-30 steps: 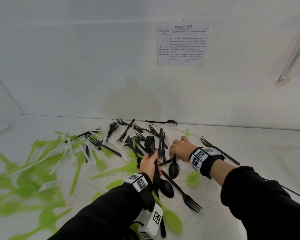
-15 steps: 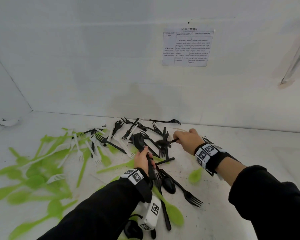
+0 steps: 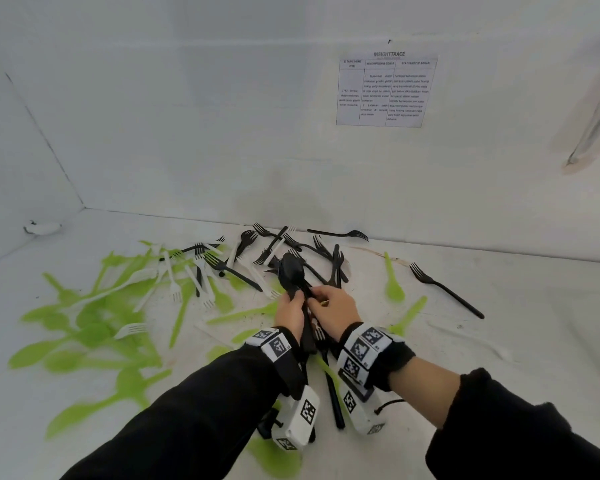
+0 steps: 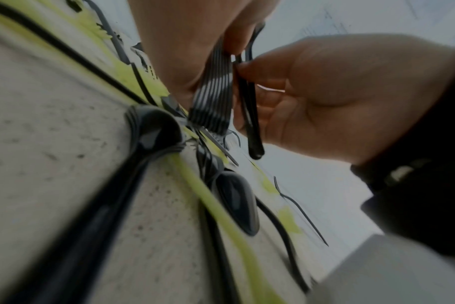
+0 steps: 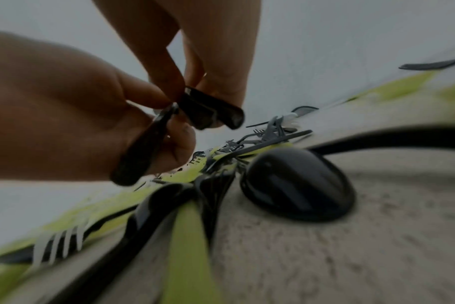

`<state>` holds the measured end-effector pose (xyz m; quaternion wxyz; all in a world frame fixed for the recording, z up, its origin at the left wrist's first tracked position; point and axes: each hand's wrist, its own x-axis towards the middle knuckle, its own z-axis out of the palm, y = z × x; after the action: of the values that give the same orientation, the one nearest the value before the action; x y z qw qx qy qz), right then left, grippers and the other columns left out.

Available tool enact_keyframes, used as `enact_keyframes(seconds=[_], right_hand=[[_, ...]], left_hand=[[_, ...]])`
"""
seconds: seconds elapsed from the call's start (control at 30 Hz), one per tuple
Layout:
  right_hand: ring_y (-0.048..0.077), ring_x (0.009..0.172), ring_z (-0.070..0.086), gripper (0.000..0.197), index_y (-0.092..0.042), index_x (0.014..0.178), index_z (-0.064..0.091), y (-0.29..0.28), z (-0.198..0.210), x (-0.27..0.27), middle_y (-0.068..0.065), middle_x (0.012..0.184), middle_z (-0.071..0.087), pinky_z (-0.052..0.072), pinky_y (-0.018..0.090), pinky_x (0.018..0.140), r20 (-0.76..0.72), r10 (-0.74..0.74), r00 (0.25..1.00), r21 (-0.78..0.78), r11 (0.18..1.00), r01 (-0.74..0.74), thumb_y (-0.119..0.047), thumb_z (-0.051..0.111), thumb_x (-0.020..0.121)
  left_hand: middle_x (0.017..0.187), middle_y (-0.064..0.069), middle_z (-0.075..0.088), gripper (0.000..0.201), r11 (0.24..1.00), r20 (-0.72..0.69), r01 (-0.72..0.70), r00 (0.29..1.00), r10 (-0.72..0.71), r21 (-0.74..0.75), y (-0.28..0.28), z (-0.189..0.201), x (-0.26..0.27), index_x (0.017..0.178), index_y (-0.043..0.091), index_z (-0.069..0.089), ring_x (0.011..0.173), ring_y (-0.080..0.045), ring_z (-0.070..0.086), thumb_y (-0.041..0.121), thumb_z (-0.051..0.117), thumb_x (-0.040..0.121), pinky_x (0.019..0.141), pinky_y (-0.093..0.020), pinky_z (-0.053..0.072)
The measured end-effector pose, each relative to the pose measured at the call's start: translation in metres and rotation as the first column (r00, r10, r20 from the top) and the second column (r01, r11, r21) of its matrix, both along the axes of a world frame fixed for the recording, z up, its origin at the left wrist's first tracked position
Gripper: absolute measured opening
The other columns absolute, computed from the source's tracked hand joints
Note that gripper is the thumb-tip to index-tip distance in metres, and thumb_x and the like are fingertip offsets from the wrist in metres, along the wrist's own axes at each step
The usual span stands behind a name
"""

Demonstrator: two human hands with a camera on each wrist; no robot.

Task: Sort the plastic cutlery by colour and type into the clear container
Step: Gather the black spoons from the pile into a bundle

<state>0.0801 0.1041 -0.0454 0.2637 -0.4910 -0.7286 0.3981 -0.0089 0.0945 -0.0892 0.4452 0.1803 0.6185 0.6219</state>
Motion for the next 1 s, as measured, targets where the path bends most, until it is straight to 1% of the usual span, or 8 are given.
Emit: enact_keyframes(seconds=[0.07,0.2,0.37,0.47,0.57,0.67,0.8,1.0], right_hand=[[0.015,0.102,0.06,0.028,-0.006,0.117,0.062,-0.008,0.0,-0.001,0.007,0.112,0.066,0.03,0.002,0.074,-0.041,-0.067,0.997,0.04,0.997,0.068,-0.01,0.053,0.091],[0.018,0.099,0.06,0.024,-0.005,0.112,0.062,-0.014,-0.001,-0.001,0.01,0.108,0.066,0.031,0.005,0.071,-0.085,-0.178,0.98,0.024,0.983,0.181,-0.009,0.054,0.089],[0.019,0.105,0.06,0.029,-0.008,0.119,0.062,-0.023,0.004,0.003,0.007,0.114,0.066,0.04,0.018,0.091,0.021,-0.016,1.0,0.05,0.999,0.015,-0.014,0.054,0.092],[0.017,0.098,0.06,0.029,-0.01,0.12,0.063,-0.028,0.006,0.005,0.007,0.111,0.067,0.039,0.014,0.084,0.01,0.033,0.999,0.06,0.998,-0.034,-0.015,0.051,0.094],[0.012,0.092,0.057,0.027,-0.008,0.115,0.064,-0.027,0.002,0.001,0.008,0.107,0.068,0.045,0.022,0.091,-0.029,-0.042,0.999,0.034,0.998,0.043,-0.016,0.053,0.092],[0.009,0.087,0.054,0.024,-0.008,0.112,0.062,-0.029,0.0,-0.003,0.0,0.095,0.063,0.044,0.019,0.084,-0.121,-0.13,0.984,-0.013,0.992,0.129,-0.018,0.055,0.091],[0.011,0.09,0.055,0.023,-0.009,0.111,0.061,-0.029,0.004,-0.004,-0.003,0.092,0.059,0.046,0.024,0.089,-0.142,-0.099,0.985,-0.031,0.995,0.096,-0.019,0.054,0.091],[0.009,0.083,0.053,0.021,-0.007,0.107,0.062,-0.031,0.005,0.001,-0.001,0.09,0.06,0.037,0.005,0.063,-0.185,-0.216,0.959,-0.009,0.976,0.218,-0.017,0.056,0.09]], left_hand=[[0.107,-0.023,0.061,0.014,1.0,-0.044,0.007,0.999,-0.008,-0.023,-0.002,-0.006,-0.001,0.099,0.016,0.055,0.103,-0.04,0.059,0.018,0.041,0.098,0.098,-0.054,0.044],[0.079,-0.009,0.053,0.026,1.0,-0.032,-0.016,0.999,0.016,0.008,-0.009,-0.004,-0.003,0.119,0.003,0.049,0.071,-0.029,0.054,0.017,0.04,0.099,0.082,-0.041,0.042],[0.117,-0.022,0.057,0.021,0.999,0.02,0.028,0.999,-0.027,-0.023,-0.016,0.009,-0.001,0.114,0.005,0.051,0.113,-0.035,0.056,0.017,0.042,0.098,0.102,-0.05,0.041],[0.122,-0.023,0.056,0.029,0.999,0.054,0.033,0.998,-0.032,-0.02,-0.017,0.004,-0.003,0.12,0.004,0.049,0.115,-0.037,0.055,0.022,0.043,0.098,0.102,-0.054,0.041],[0.12,-0.024,0.058,0.031,0.999,0.054,0.05,0.997,-0.049,-0.01,-0.02,0.002,-0.003,0.121,0.004,0.051,0.113,-0.037,0.056,0.023,0.043,0.098,0.101,-0.054,0.042],[0.12,-0.025,0.058,0.032,1.0,0.075,0.015,0.997,-0.014,-0.017,-0.021,0.007,-0.002,0.124,0.002,0.051,0.111,-0.038,0.057,0.021,0.043,0.098,0.099,-0.053,0.044],[0.116,-0.023,0.061,0.037,0.999,0.188,0.051,0.981,-0.048,-0.014,-0.024,0.015,-0.005,0.121,0.003,0.056,0.106,-0.035,0.06,0.027,0.045,0.095,0.096,-0.047,0.048],[0.096,-0.017,0.064,0.029,0.998,0.099,0.059,0.993,-0.063,0.036,-0.023,0.012,-0.003,0.118,0.002,0.055,0.09,-0.032,0.062,0.02,0.049,0.096,0.09,-0.045,0.05]])
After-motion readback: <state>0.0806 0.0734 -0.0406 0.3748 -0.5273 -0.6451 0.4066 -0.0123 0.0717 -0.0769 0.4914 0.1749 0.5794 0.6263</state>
